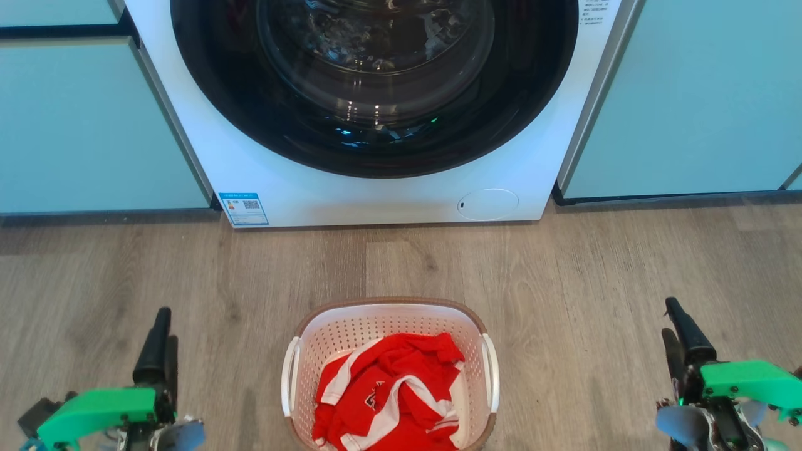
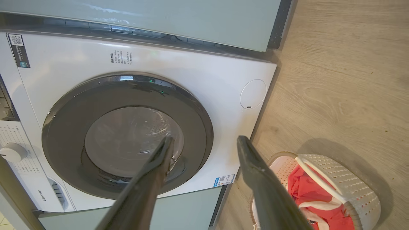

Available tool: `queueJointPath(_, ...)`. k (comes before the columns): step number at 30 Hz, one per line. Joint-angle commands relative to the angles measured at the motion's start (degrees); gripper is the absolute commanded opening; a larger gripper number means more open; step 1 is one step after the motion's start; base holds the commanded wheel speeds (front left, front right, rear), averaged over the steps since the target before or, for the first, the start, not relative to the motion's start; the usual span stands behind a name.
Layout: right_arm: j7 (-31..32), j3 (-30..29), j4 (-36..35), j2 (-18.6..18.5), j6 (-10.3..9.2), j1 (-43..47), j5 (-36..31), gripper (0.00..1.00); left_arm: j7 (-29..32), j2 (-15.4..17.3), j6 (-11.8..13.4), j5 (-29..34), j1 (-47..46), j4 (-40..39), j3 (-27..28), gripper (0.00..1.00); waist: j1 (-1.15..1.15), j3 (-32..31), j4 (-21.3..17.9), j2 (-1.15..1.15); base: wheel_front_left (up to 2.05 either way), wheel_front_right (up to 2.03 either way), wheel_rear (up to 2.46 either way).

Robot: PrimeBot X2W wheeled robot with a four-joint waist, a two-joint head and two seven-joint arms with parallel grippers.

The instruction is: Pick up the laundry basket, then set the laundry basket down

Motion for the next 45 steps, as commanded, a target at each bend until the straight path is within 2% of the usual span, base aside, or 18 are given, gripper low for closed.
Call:
queueJointPath(1,-0.68,0.15,-2.34,-0.33,0.09,-2.88,-1.49,1.00,-0.53,0.40,-0.09,1.66,-3.29,-2.56,1.59,1.00,0.00,-0.01,0.02,0.00,0.00,0.00,0.00)
queueJointPath(18,-3.37,0.89,-7.50,-0.43,0.14,-4.97,-17.29,1.00,-3.22,0.44,0.73,14.54,-4.06,-9.31,2.15,1.00,0.00,0.17,0.26,0.00,0.00,0.00,0.00)
queueJointPath(28,-5.05,1.87,-11.70,-0.49,0.17,-6.37,-27.43,1.00,-4.90,0.47,3.73,25.41,-4.74,-15.88,0.92,1.00,0.00,0.33,0.57,0.00,0.00,0.00,0.00)
queueJointPath(39,-6.90,4.33,-15.37,-0.56,0.21,-7.39,-39.47,1.00,-6.76,0.55,7.00,39.91,-4.81,-21.43,-3.66,1.00,0.00,0.52,1.07,0.00,0.00,0.00,0.00)
queueJointPath(45,-7.91,6.16,-16.44,-0.59,0.23,-7.82,-46.23,1.00,-7.76,2.76,10.75,46.68,-4.55,-22.38,-7.80,1.00,0.00,0.54,1.09,0.00,0.00,0.00,0.00)
